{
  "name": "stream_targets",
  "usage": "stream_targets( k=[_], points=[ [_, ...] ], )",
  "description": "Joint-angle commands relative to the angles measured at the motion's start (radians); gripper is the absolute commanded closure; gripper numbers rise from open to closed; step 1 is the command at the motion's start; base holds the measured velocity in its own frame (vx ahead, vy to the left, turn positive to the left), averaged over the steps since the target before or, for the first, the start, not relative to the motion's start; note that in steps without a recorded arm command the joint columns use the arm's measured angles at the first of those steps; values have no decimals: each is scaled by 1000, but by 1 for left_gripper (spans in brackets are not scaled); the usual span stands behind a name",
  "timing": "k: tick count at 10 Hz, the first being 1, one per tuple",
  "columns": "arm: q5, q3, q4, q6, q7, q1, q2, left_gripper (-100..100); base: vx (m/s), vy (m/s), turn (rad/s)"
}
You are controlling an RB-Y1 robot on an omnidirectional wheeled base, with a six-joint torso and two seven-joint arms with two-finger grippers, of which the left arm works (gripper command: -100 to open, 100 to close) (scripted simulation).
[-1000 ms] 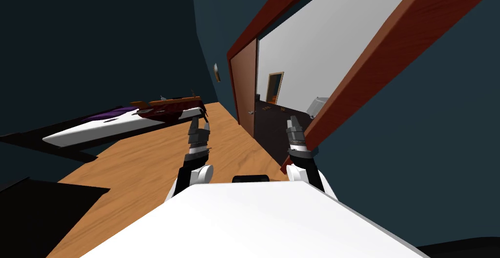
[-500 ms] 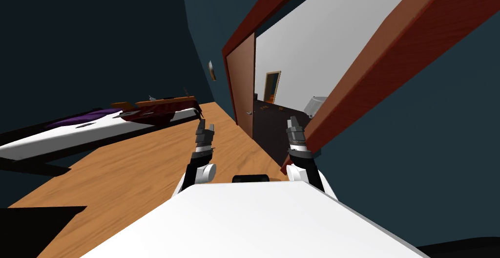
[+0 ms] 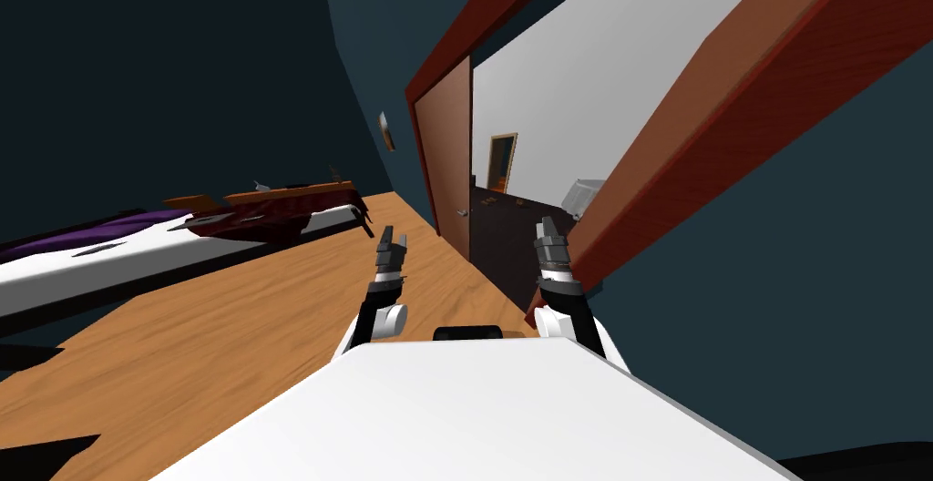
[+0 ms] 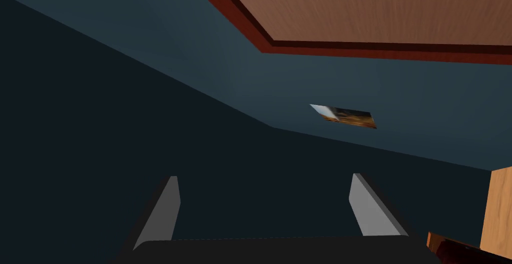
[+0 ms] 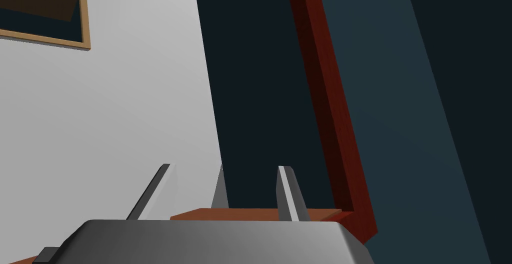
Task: Push the door open
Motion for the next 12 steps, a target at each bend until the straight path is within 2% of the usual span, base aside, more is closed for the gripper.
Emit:
stream_targets(
  k=[1, 12],
  points=[
    [1, -6, 32, -7, 4, -13, 6, -100, 84, 47, -86],
    [11, -44, 286, -64, 37, -114, 47, -100, 84, 58, -105]
  ],
)
